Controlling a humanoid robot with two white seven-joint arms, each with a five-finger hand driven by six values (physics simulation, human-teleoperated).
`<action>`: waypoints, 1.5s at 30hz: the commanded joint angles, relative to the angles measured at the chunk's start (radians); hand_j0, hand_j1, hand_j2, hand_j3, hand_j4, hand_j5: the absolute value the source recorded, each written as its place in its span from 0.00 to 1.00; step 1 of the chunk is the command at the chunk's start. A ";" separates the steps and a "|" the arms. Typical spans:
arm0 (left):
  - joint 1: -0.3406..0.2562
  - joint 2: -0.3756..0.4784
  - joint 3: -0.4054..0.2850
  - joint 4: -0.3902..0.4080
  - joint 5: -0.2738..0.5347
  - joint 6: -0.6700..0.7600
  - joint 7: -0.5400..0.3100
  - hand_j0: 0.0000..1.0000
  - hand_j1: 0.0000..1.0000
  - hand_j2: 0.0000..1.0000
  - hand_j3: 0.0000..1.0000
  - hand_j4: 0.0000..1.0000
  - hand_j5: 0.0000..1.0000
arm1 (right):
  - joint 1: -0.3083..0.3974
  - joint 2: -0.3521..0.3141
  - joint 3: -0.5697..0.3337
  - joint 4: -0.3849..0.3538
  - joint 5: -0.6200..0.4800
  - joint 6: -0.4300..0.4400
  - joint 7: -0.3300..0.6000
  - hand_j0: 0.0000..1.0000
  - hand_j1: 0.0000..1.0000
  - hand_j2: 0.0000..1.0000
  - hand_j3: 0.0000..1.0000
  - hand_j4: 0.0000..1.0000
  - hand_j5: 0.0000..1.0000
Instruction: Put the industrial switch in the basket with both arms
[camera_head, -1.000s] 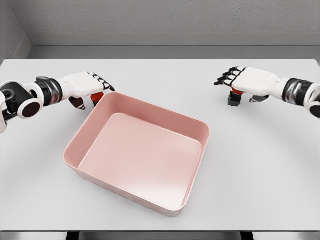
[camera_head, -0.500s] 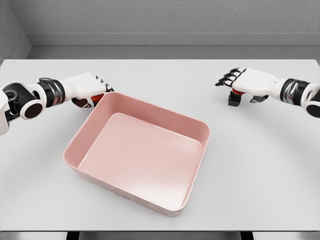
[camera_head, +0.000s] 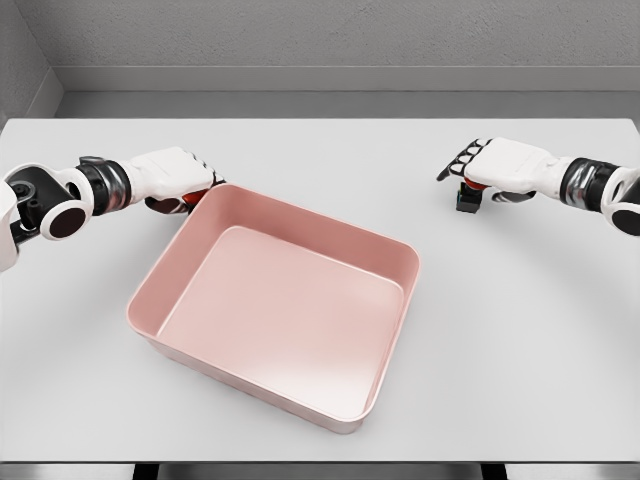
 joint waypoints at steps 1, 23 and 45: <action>0.000 0.000 0.001 0.000 -0.001 -0.001 0.000 0.61 0.61 0.61 0.61 0.61 0.61 | 0.000 -0.001 -0.001 -0.001 -0.004 0.001 0.000 0.81 0.81 0.81 0.81 0.81 0.81; -0.028 0.023 0.003 0.000 -0.001 -0.023 -0.006 0.47 0.47 0.47 0.47 0.47 0.47 | 0.005 -0.002 -0.001 -0.007 -0.004 0.001 0.000 0.60 0.60 0.60 0.60 0.60 0.60; -0.236 0.162 0.016 -0.047 0.191 -0.474 -0.012 0.48 0.48 0.48 0.48 0.48 0.48 | -0.005 -0.009 -0.024 -0.019 -0.009 0.001 0.000 0.51 0.51 0.51 0.51 0.51 0.51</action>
